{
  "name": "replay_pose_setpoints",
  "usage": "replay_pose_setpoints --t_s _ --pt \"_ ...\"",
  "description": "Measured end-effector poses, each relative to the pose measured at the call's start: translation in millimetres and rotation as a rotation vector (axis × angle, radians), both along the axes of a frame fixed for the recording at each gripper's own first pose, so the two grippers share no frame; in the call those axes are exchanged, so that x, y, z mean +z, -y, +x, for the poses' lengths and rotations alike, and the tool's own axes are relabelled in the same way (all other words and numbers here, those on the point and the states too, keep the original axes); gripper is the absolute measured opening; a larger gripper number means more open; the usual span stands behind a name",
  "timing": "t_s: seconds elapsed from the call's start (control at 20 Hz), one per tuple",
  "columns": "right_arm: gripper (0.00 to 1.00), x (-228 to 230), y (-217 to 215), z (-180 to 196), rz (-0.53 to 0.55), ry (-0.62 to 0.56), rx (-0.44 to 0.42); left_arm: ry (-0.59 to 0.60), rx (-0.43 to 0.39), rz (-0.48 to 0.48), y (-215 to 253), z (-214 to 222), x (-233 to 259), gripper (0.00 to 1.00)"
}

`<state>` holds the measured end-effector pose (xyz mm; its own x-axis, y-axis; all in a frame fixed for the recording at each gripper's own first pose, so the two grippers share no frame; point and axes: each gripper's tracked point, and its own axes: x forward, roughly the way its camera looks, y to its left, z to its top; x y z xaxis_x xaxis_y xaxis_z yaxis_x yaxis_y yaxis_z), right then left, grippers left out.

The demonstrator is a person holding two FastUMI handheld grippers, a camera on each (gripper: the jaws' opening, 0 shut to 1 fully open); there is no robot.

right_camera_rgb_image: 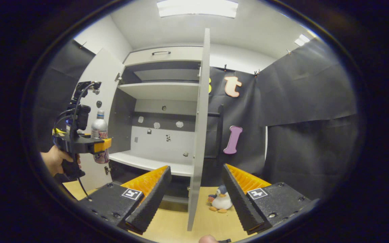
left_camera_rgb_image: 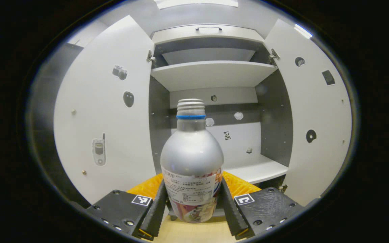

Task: Grasp the bottle in the cabinet with the left hand and place it on the coaster, then close the right door with the right hand and the left door with the left hand.

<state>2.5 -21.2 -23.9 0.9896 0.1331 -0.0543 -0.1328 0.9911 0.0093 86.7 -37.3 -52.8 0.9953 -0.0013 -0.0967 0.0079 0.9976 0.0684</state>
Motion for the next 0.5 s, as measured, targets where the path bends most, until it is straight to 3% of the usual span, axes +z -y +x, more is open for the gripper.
replay_pose_setpoints --t_s 0.2,0.5 --pt "0.98 0.2 -0.8 -1.1 -0.001 -0.002 -0.014 0.016 -0.035 -0.003 11.2 -24.5 -10.2 0.77" --pt "0.98 -3.2 7.9 -2.9 -0.008 -0.021 -0.055 0.034 -0.055 0.020 25.2 -47.4 -33.6 0.74"
